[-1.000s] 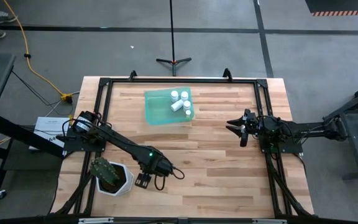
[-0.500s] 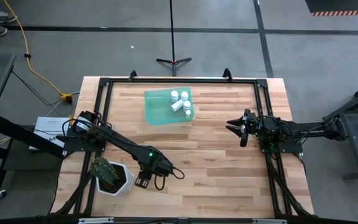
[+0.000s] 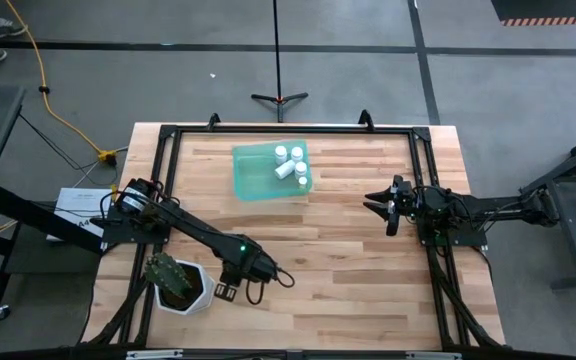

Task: Pick and place pill bottles into a basket
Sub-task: Put the blue pill bottle into the green bin

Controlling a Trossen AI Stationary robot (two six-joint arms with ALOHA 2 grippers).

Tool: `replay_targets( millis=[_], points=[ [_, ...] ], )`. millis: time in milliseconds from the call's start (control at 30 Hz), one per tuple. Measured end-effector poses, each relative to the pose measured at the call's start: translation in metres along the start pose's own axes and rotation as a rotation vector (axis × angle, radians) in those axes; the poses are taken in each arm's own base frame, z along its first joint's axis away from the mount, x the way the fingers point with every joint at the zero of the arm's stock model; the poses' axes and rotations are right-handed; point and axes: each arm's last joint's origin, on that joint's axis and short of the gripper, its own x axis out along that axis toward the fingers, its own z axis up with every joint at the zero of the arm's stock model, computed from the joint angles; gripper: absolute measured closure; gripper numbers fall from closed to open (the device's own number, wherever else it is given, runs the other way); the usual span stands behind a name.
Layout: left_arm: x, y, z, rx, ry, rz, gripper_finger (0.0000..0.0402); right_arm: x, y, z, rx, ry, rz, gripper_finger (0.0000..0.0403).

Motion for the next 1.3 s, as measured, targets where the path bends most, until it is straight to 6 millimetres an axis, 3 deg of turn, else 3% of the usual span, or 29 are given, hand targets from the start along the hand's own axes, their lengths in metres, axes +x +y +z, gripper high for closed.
replay_targets(
  millis=[267, 767, 1033, 1300],
  points=[
    [-0.017, 0.007, 0.007, 0.03, -0.034, 0.023, 0.026, 0.0, 0.0, 0.0, 0.0, -0.002, -0.003, 0.0277],
    [-0.067, 0.058, 0.019, -0.018, -0.114, 0.049, 0.0261, 0.0, 0.0, 0.0, 0.007, -0.002, -0.003, 0.0277],
    [-0.1, 0.092, 0.021, -0.037, -0.199, 0.063, 0.0254, 0.0, 0.0, 0.0, 0.008, -0.002, -0.003, 0.0277],
    [-0.126, 0.139, 0.013, -0.117, -0.272, 0.134, 0.0253, 0.0, 0.0, 0.0, 0.008, -0.002, -0.003, 0.0277]
  ],
)
